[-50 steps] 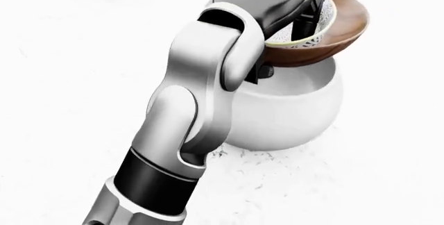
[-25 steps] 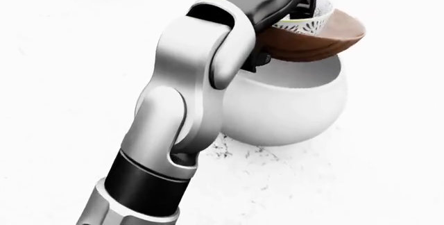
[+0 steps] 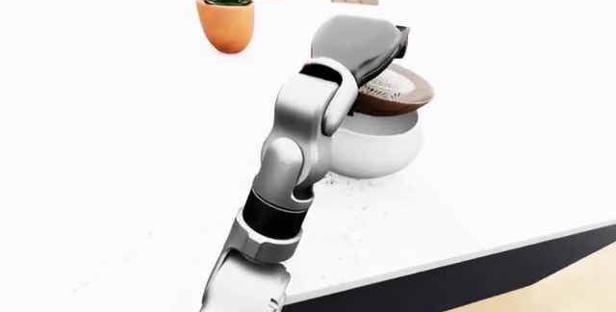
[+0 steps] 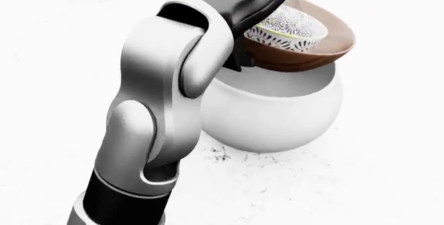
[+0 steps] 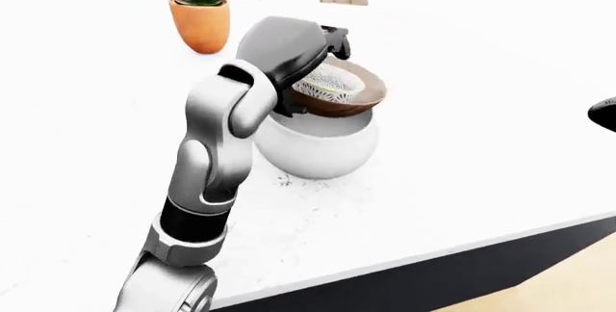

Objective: Stack the bowls from largest to smallest.

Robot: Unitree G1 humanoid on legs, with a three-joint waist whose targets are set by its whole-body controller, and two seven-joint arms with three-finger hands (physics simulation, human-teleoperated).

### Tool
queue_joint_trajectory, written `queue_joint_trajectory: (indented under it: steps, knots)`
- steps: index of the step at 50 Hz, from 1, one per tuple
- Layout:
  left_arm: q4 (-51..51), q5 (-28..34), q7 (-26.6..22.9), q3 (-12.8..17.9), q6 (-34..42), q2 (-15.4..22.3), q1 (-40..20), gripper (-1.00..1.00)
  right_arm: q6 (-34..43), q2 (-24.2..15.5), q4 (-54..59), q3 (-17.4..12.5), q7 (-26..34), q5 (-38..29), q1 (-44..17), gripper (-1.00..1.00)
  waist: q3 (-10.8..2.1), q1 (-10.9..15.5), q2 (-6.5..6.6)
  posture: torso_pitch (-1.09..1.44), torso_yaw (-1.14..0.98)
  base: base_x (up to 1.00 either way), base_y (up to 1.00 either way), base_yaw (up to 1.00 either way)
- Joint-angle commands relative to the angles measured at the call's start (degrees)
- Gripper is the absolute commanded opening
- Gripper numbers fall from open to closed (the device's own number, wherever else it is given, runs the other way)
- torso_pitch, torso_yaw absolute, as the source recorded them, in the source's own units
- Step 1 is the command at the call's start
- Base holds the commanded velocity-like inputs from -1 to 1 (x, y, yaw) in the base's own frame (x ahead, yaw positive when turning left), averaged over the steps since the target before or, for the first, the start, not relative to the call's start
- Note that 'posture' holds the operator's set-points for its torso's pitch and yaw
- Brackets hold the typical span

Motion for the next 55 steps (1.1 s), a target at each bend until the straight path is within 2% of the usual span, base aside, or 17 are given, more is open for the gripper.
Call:
queue_joint_trajectory:
  steps: [1,16,29,32,34,37,38,42,44,45,46,47,51,55]
  knots:
    - [-2.0,0.0,1.4,0.3,-0.5,-0.1,-1.1,0.33,-1.4,-1.5,-0.6,-0.9,-0.3,0.0,-0.9,1.0,-0.69,0.0,-0.51,-0.16,-0.36,0.0,0.0,0.0]
    - [-9.4,-0.3,-2.9,0.4,-0.8,0.5,2.4,0.33,-1.4,-1.6,-0.3,-0.9,-0.5,0.0,-1.0,1.0,-1.03,0.0,0.15,-0.16,-0.36,0.0,0.0,0.0]
    - [-12.2,-1.2,-3.3,0.9,-1.5,1.4,5.3,0.27,-0.8,-2.2,-0.5,-1.5,-1.1,1.1,-0.9,1.0,-1.42,0.0,0.73,-0.16,-0.36,0.0,0.0,0.0]
    - [-14.7,-2.6,-4.7,1.8,-0.6,2.0,5.9,0.27,-1.3,-2.1,-0.4,-0.4,-0.8,0.2,-1.2,1.0,-1.34,0.0,0.88,-0.16,-0.36,0.0,0.0,0.0]
    - [-17.7,-4.5,-6.1,3.0,1.4,2.5,6.1,0.29,-1.1,-2.5,-0.7,0.3,-1.0,0.2,-1.7,1.0,-1.29,0.0,1.0,-0.16,-0.36,0.0,0.0,0.0]
    - [-21.8,-8.0,-8.5,5.2,4.7,5.4,5.6,0.29,-0.6,-3.3,-0.6,-0.5,-1.3,1.2,-1.9,1.0,-1.04,-0.1,1.19,-0.16,-0.36,0.0,0.0,0.0]
    - [-24.3,-9.8,-10.1,7.3,6.8,7.1,4.7,0.3,0.0,-3.8,-0.5,-1.5,-1.5,2.0,-1.7,1.0,-0.88,-0.2,1.21,-0.16,-0.36,0.0,0.0,0.0]
    - [-31.1,-17.0,-12.9,11.9,15.1,13.8,4.2,0.38,0.2,-5.4,0.6,-2.5,-0.7,2.1,-1.5,1.0,-0.04,-0.4,1.36,-0.16,-0.36,0.0,0.0,0.0]
    - [-34.8,-20.7,-14.2,14.5,20.5,17.4,4.4,0.65,1.0,-6.6,1.0,-4.3,-0.4,2.9,-1.2,1.0,0.33,-0.6,1.33,-0.16,-0.36,0.0,0.0,0.0]
    - [-35.6,-22.9,-13.4,16.3,22.5,19.6,4.9,0.75,1.3,-7.0,1.4,-5.2,0.2,2.9,-0.8,1.0,0.5,-0.6,1.31,-0.16,-0.36,0.0,0.0,0.0]
    - [-36.1,-25.3,-12.8,17.6,24.7,21.5,5.5,0.96,1.5,-7.5,1.8,-5.9,0.7,2.8,-0.6,1.0,0.71,-0.7,1.28,-0.16,-0.36,0.0,0.0,0.0]
    - [-36.1,-27.4,-11.6,18.4,26.1,23.4,6.1,1.0,1.5,-7.6,2.0,-6.3,1.3,2.4,-0.3,1.0,0.89,-0.7,1.26,-0.16,-0.36,0.0,0.0,0.0]
    - [-34.7,-38.0,-5.3,24.5,31.5,30.3,10.2,1.0,2.7,-8.3,3.2,-10.3,4.6,1.1,1.3,1.0,1.19,-0.7,1.26,-0.16,-0.36,0.0,0.0,0.0]
    - [-34.5,-48.8,2.3,30.7,35.1,35.8,15.8,1.0,3.8,-8.3,3.9,-13.9,7.4,0.0,2.7,1.0,1.3,-1.0,1.86,-0.16,-0.36,0.0,0.0,0.0]
